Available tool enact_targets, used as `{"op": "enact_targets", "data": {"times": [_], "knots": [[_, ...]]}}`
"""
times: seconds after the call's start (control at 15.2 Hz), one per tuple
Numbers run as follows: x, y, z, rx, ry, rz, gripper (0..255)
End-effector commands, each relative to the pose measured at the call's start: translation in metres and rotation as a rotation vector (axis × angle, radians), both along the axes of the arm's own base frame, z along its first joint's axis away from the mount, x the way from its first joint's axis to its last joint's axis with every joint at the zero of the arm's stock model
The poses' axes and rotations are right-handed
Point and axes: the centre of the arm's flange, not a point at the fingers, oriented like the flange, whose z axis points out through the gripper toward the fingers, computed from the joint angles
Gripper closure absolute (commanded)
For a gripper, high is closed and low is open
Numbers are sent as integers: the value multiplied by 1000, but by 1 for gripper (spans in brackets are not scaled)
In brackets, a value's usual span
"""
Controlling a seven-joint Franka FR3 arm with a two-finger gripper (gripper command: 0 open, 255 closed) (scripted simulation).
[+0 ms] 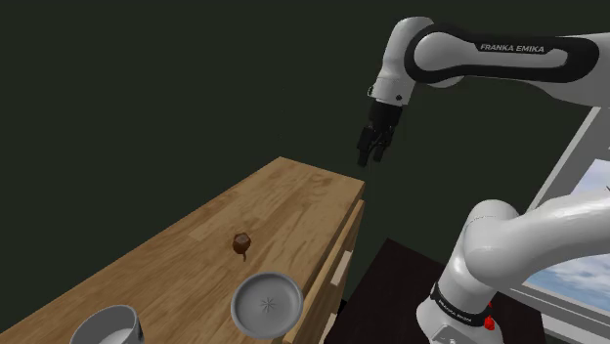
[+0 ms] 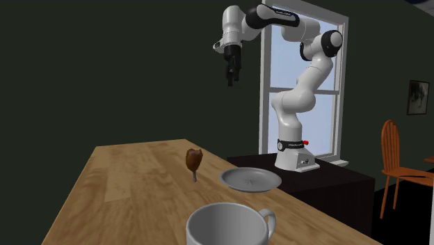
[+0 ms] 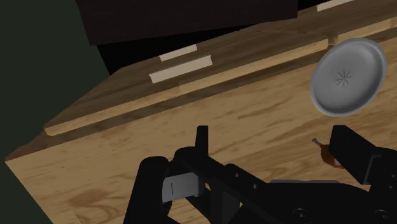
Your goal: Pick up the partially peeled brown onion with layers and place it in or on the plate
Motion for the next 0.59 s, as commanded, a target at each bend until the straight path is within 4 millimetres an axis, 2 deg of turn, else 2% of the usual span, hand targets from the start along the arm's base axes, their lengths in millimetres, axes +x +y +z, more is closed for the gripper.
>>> {"op": "enact_targets", "data": {"times": [0.0, 0.53], "knots": [[0, 0, 0, 0, 0, 0, 0], [58, 79, -50, -43, 2, -18, 0]]}}
